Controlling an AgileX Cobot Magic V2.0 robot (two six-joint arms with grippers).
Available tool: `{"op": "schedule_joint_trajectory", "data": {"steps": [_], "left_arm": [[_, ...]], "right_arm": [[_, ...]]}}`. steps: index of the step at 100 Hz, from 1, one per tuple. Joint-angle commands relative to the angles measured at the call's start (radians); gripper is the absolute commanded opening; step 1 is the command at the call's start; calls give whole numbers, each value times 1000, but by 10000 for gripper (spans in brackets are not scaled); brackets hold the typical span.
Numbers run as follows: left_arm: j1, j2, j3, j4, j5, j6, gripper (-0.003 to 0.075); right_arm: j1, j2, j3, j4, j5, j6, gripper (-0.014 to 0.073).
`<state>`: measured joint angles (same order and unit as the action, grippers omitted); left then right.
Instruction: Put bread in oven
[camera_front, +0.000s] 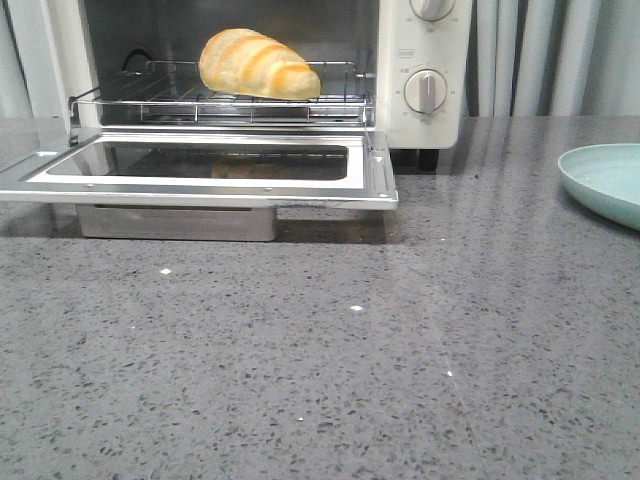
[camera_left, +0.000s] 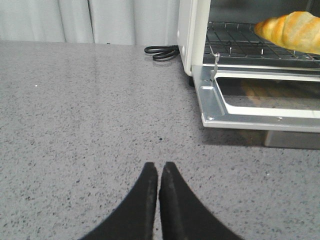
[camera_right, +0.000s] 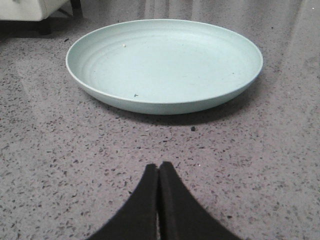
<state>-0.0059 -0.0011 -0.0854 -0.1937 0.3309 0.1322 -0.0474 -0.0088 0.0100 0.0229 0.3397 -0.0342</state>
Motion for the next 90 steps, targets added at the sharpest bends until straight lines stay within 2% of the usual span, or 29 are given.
{"op": "schedule_joint_trajectory", "data": {"steps": [1,33,49,68,90], "left_arm": [[8,-29,-2,3,-125,0,-21],[13,-29,47,65,-138,-4,-21],[11,-29,96,81,-138,-58,-21],[-35,-29,109,194,-119,-143,-21],[-56,-29,109,194,-92,-143,-21]], "right_arm": [[-7,-19,26,-8,-20,-7,-75],[-7,-19,26,-8,-20,-7,-75],[-7,-19,26,-8,-20,-7,-75],[-7,-19,26,-8,-20,-7,-75],[-7,-19,26,-8,-20,-7,-75]]}}
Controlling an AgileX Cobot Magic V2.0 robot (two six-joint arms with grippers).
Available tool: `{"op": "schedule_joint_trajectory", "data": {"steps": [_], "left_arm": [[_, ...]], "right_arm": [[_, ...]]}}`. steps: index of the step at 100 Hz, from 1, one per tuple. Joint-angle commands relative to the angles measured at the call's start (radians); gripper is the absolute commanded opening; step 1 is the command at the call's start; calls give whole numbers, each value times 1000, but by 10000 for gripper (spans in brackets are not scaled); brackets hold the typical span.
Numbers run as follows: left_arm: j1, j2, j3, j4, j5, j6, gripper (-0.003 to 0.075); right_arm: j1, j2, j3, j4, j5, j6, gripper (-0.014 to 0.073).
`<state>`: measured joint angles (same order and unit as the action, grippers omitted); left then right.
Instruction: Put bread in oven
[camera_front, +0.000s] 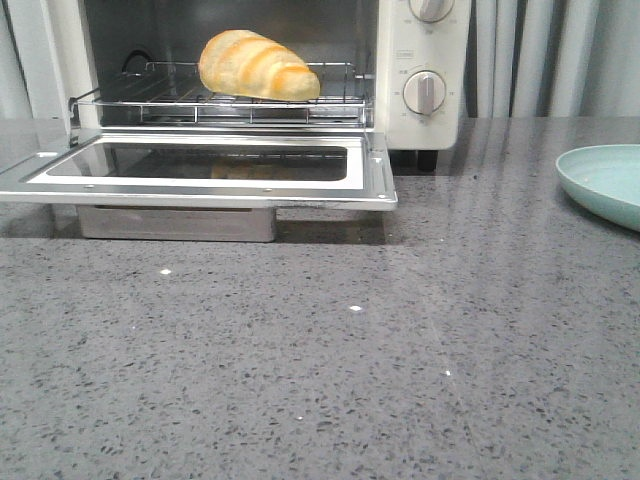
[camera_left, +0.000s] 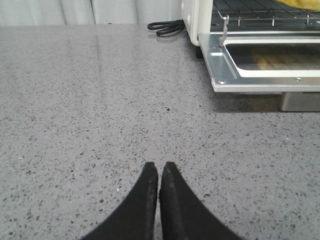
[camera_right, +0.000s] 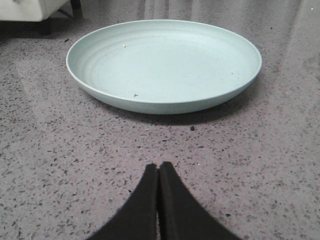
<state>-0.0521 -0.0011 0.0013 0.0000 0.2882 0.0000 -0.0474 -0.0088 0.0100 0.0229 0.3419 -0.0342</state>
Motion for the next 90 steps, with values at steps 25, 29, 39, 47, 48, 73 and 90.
{"op": "schedule_joint_trajectory", "data": {"steps": [25,29,39,47,48,73,90], "left_arm": [[-10,-29,22,0,-26,-10,-21],[-10,-29,22,0,-26,-10,-21],[-10,-29,22,0,-26,-9,-21],[-10,-29,22,0,-26,-9,-21],[-10,-29,22,0,-26,-9,-21],[-10,-29,22,0,-30,-9,-21],[-10,-29,22,0,-30,-9,-21]], "right_arm": [[-7,-19,26,-8,-22,-7,-75],[-7,-19,26,-8,-22,-7,-75],[-7,-19,26,-8,-22,-7,-75],[-7,-19,26,-8,-22,-7,-75],[-7,-19,26,-8,-22,-7,-75],[-7,-19,26,-8,-22,-7,-75],[-7,-19,26,-8,-22,-7,-75]]}}
